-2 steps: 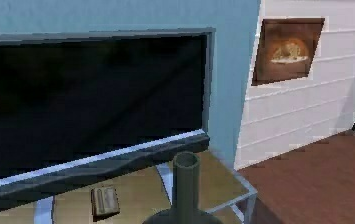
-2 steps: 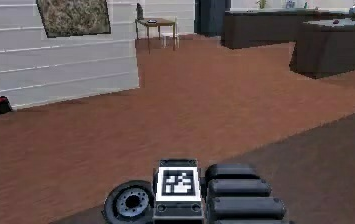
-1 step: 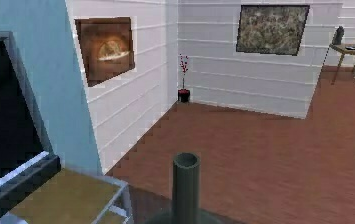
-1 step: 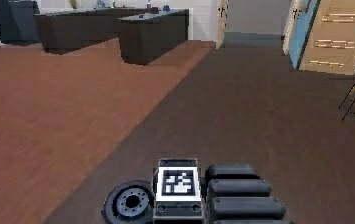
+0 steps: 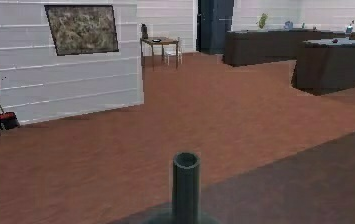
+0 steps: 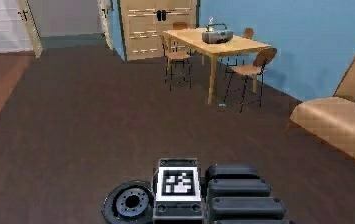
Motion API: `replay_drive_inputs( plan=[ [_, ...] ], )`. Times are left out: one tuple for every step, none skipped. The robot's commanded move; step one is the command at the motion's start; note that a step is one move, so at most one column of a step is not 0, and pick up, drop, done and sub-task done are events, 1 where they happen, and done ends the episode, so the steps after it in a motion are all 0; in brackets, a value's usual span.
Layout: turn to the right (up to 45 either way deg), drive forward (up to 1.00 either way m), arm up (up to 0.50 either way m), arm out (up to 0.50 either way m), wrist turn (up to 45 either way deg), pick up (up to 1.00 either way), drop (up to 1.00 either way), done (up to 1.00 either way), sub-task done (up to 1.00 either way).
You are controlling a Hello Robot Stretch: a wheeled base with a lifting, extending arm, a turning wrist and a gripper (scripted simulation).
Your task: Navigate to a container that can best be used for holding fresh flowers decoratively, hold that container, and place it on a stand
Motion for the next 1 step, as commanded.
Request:
replay_drive_inputs(
  plan=[
    [45.0,0.00,0.00,0.00,0.0,0.00,0.00,0.00,0.00]
  ],
)
